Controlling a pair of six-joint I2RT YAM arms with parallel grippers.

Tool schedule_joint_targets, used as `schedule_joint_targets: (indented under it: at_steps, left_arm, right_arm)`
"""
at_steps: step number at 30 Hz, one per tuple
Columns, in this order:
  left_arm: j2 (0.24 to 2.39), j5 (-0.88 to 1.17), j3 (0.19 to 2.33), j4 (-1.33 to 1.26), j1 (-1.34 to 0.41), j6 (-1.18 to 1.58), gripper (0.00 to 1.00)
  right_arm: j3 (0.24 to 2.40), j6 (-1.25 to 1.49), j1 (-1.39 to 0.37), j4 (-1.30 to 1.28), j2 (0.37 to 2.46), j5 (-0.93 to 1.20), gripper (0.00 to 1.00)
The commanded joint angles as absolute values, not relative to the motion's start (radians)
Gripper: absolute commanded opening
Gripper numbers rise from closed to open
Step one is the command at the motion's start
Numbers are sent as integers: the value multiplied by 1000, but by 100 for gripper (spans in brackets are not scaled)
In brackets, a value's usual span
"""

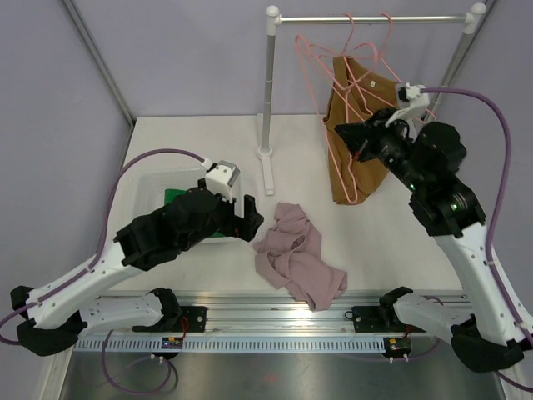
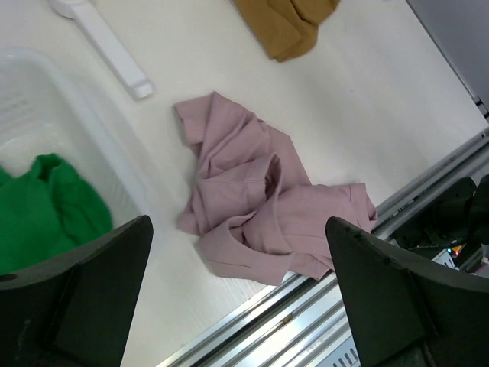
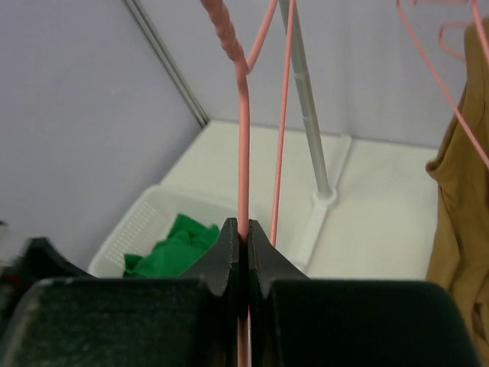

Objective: Remove the tank top from the hanger

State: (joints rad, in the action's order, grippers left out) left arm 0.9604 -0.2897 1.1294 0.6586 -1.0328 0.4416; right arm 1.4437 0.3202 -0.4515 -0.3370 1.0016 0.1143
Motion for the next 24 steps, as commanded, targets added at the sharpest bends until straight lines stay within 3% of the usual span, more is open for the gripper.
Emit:
schedule_joint_targets:
  at_steps: [1, 8, 14, 24]
  left_arm:
    - [893, -428, 1235, 865, -1034, 413, 99]
    - [807, -500, 1220, 974, -1032, 327, 99]
    - [736, -500, 1065, 864, -1032, 278, 99]
    - [790, -411, 1023, 833, -1009, 249, 99]
  right_arm:
    - [1528, 195, -456, -551, 1112, 132, 0]
    - [1779, 115, -434, -620, 1345, 46, 0]
    - [2083, 100, -353, -681, 1615, 130, 0]
    - [2460, 126, -218, -742, 1958, 255, 0]
